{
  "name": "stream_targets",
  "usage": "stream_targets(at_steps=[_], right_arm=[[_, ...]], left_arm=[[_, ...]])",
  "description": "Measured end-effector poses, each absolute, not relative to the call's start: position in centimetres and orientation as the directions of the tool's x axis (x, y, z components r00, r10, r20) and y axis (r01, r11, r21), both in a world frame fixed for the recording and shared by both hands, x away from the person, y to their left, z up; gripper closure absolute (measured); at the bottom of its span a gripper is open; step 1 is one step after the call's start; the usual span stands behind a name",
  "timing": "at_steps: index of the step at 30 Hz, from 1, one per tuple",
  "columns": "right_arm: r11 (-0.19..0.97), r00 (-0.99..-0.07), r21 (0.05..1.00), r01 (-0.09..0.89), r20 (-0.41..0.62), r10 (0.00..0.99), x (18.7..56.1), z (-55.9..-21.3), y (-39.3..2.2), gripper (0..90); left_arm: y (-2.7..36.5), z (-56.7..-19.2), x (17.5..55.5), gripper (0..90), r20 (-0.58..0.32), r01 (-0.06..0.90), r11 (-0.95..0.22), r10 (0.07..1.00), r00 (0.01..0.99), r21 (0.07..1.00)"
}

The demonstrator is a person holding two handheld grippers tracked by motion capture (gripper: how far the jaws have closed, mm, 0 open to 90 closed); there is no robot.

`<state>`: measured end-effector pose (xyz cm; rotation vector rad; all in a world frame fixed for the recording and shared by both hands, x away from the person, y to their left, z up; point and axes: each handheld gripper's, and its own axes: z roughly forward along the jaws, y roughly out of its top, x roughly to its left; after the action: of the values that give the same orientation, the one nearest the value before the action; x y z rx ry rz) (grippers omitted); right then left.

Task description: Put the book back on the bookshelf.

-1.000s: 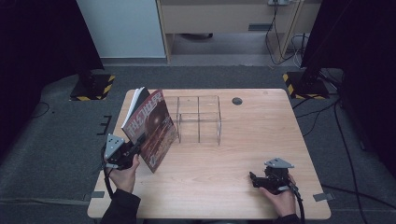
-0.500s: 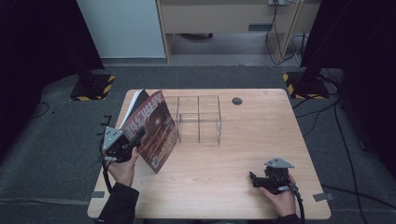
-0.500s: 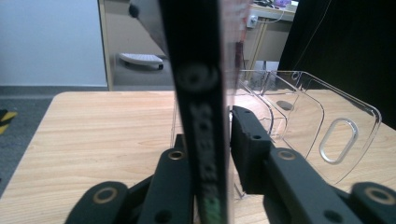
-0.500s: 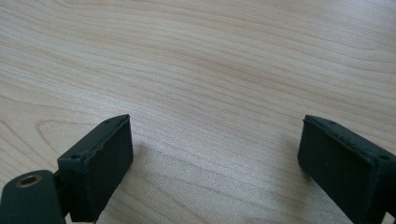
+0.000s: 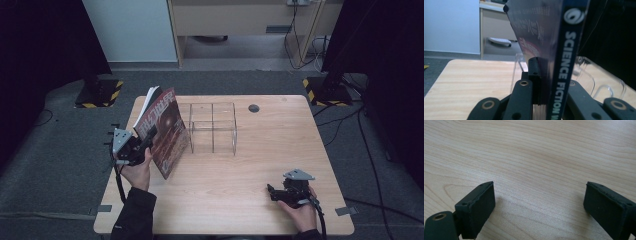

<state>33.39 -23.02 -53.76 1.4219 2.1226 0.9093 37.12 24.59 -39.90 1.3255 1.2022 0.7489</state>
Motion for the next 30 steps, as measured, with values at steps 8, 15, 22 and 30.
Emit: stream_targets(at_steps=[8,15,22,30], right_arm=[[0.26,-0.384,0.719,0.644,0.011,0.923,33.4,-53.8,-23.0,10.5],[0.262,-0.386,0.721,0.641,0.009,0.922,33.4,-53.8,-23.0,10.5],[0.261,-0.386,0.721,0.642,0.009,0.923,33.4,-53.8,-23.0,10.5],[0.262,-0.386,0.721,0.642,0.009,0.922,33.4,-53.8,-23.0,10.5]], left_arm=[[23.3,-39.9,39.3,83.4,-0.168,0.165,0.131,0.957,0.237,0.978],[22.4,-41.0,40.5,83.4,-0.149,0.16,0.117,0.967,0.206,0.98],[22.1,-42.1,40.6,83.3,-0.144,0.139,0.118,0.969,0.2,0.983],[22.5,-42.1,40.5,80.4,-0.138,0.157,0.108,0.97,0.199,0.982]])
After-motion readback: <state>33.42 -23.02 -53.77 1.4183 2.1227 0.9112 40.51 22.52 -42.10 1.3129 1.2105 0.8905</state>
